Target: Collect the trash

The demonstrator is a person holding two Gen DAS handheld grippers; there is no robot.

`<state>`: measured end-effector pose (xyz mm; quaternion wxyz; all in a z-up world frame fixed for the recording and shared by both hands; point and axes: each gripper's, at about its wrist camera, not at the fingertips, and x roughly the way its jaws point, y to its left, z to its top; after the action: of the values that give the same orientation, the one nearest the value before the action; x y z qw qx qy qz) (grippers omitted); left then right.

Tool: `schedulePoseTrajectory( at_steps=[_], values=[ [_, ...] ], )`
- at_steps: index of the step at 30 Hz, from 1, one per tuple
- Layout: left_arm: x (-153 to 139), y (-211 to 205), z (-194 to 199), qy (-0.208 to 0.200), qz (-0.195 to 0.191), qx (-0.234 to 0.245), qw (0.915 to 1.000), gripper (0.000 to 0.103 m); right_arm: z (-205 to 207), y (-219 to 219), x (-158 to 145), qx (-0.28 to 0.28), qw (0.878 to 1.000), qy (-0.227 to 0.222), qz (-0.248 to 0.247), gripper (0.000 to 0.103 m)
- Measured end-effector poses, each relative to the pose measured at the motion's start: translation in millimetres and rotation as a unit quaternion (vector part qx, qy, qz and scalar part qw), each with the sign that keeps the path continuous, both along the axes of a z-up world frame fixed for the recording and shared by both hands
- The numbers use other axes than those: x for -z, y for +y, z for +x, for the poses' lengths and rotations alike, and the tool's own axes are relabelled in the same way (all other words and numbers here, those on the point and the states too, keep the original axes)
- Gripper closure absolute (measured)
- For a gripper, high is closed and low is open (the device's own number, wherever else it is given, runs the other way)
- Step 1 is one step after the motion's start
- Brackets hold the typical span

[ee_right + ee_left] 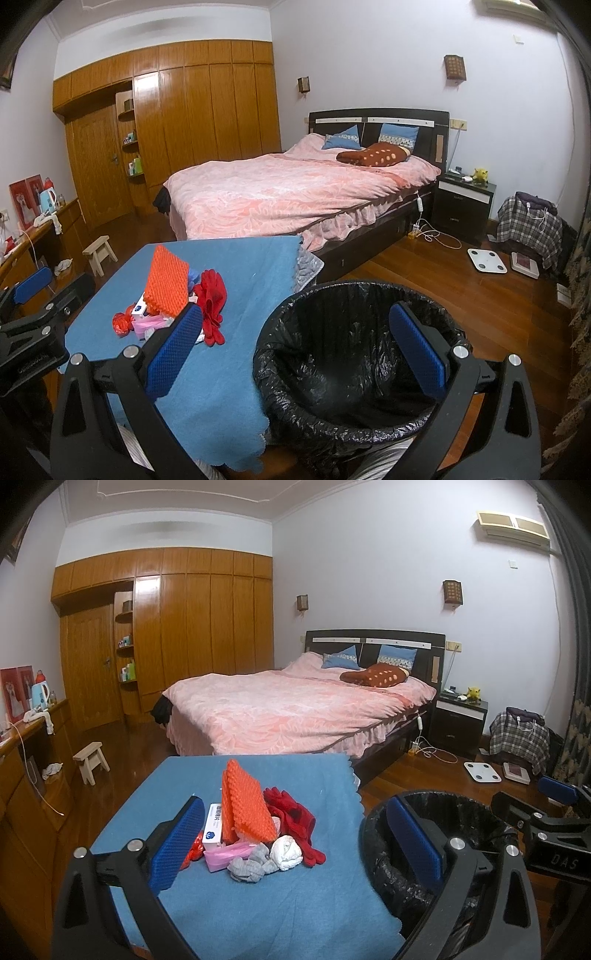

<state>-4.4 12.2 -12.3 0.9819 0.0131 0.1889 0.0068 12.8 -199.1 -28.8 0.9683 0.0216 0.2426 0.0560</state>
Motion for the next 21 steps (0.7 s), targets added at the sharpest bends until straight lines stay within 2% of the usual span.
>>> schedulePoseTrajectory(
  at_steps=[4, 12, 21],
  values=[
    [12.6, 1.1, 3.9, 0.006, -0.002, 0.000, 1.0000, 0.006, -0.1, 1.5, 3.6, 0.000, 1.000, 0.001, 0.000, 0.005],
    [11.5, 1.3, 11.4, 0.019, -0.005, 0.000, 0.9998, 0.006, 2.2, 11.8, 23.5, -0.004, 1.000, 0.008, 0.001, 0.005],
    [16.5, 14.3, 28.4, 0.032, -0.013, -0.008, 0.9994, 0.006, 25.1, 19.1, 22.1, -0.018, 1.000, 0.023, -0.003, 0.005]
  ],
)
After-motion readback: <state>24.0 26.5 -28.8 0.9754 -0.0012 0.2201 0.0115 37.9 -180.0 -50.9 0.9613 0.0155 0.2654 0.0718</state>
